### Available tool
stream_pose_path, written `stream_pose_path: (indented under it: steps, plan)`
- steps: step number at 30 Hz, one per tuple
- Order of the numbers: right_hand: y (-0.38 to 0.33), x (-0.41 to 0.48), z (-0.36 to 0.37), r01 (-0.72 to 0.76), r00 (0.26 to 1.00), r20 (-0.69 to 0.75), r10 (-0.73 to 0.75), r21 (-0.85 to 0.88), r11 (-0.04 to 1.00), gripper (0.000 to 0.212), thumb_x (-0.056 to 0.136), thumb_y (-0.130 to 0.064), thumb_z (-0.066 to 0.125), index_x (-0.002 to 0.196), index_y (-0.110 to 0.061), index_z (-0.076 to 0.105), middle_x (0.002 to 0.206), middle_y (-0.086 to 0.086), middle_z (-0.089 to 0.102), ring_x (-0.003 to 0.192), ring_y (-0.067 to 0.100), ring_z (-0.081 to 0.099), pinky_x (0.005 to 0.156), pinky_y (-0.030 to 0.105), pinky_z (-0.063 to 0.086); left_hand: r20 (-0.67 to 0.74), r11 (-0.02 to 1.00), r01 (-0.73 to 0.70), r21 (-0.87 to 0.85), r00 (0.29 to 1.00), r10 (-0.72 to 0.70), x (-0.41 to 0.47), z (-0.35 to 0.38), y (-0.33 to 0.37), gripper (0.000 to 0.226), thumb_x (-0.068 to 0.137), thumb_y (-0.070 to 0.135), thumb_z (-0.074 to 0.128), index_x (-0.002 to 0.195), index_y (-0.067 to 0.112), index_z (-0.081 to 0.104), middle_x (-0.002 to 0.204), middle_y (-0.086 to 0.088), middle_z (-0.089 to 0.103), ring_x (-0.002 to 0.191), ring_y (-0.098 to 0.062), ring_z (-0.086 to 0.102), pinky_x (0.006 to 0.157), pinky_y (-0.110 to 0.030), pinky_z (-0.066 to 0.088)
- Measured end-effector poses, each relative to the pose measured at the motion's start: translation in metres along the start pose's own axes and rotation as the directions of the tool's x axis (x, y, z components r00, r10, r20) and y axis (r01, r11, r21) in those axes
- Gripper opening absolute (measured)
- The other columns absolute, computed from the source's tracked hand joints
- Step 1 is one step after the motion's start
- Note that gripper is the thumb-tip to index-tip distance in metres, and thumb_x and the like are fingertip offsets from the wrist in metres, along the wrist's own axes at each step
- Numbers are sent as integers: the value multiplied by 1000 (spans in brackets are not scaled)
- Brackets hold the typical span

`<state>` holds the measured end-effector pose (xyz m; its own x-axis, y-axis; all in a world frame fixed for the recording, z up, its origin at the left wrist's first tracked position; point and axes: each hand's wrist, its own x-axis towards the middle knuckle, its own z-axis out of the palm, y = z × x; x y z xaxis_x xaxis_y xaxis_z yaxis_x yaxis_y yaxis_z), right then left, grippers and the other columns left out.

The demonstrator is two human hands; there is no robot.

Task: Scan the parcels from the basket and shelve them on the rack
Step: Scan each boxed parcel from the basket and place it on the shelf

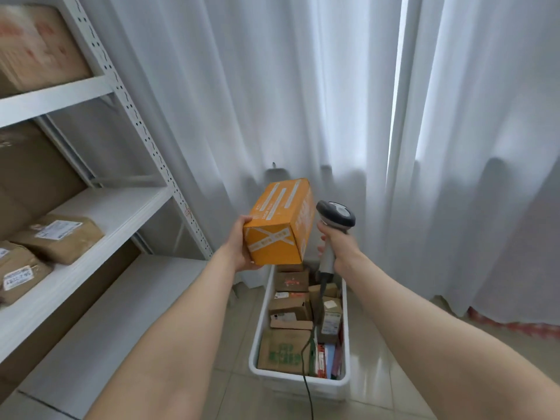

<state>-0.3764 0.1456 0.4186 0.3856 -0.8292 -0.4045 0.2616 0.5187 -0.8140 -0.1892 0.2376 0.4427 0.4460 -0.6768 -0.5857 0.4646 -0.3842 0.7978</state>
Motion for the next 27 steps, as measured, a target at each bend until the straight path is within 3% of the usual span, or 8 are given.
stream_pose_path:
  steps: [6, 9, 13, 16, 18, 20, 23, 27]
  plan:
    - [-1, -29, 13, -35, 994, 105, 26, 91, 995, 46, 85, -26, 73, 126, -13, 55, 121, 14, 64, 118, 34, 58, 97, 50, 50, 60, 996, -41, -79, 997, 46, -35, -10, 5, 42, 81, 58, 43, 88, 22, 64, 92, -10, 69, 100, -31, 59, 86, -45, 45]
    - [-5, -37, 24, -43, 988, 152, 28, 97, 994, 38, 85, -30, 73, 117, -12, 61, 111, 17, 71, 105, 37, 67, 97, 53, 51, 61, 992, -100, -79, 993, 105, -48, -15, 6, 37, 82, 55, 45, 86, 23, 61, 92, -8, 66, 98, -29, 57, 87, -42, 43]
    - [-8, -40, 36, -35, 991, 135, 20, 113, 993, 23, 85, -33, 73, 98, -21, 59, 92, 8, 68, 82, 29, 69, 67, 42, 56, 25, 966, -241, 94, 971, 239, -58, -19, 10, 30, 83, 43, 54, 102, 20, 59, 89, -4, 65, 88, -22, 59, 81, -35, 46]
    - [-4, -44, 46, -55, 989, 142, 38, 119, 991, 35, 86, -36, 72, 112, -17, 58, 107, 10, 66, 96, 33, 67, 81, 48, 55, 6, 890, -399, 220, 913, 407, -60, -27, 13, 53, 83, 38, 61, 130, 16, 49, 94, 0, 65, 85, -16, 62, 70, -30, 50]
    - [4, -46, 54, -81, 986, 155, 60, 139, 987, 46, 86, -30, 72, 126, -13, 56, 117, 13, 67, 104, 36, 67, 95, 54, 51, 35, 849, -453, 273, 886, 461, -61, -38, 14, 84, 73, 46, 69, 144, 17, 34, 109, -1, 61, 96, -16, 61, 76, -30, 48]
    - [12, -49, 63, -83, 985, 160, 59, 147, 986, 50, 86, -19, 72, 132, -13, 52, 120, 15, 67, 106, 37, 67, 96, 58, 49, 91, 837, -475, 272, 879, 469, -64, -47, 15, 94, 64, 60, 72, 140, 12, 42, 111, -4, 66, 98, -18, 64, 83, -31, 50]
    - [24, -53, 75, -97, 986, 152, 75, 145, 985, 53, 86, -14, 72, 134, -13, 48, 121, 16, 66, 107, 36, 66, 97, 57, 49, 54, 893, -440, 100, 898, 437, -70, -62, 21, 57, 80, 56, 65, 113, 9, 64, 106, -13, 69, 94, -25, 66, 93, -40, 51]
    - [41, -58, 90, -133, 981, 158, 113, 124, 983, 48, 88, -14, 69, 132, -11, 50, 122, 17, 66, 110, 36, 65, 98, 56, 49, 69, 953, -296, -65, 951, 300, -79, -89, 25, 35, 89, 44, 59, 110, 16, 61, 101, -10, 62, 94, -22, 61, 79, -37, 53]
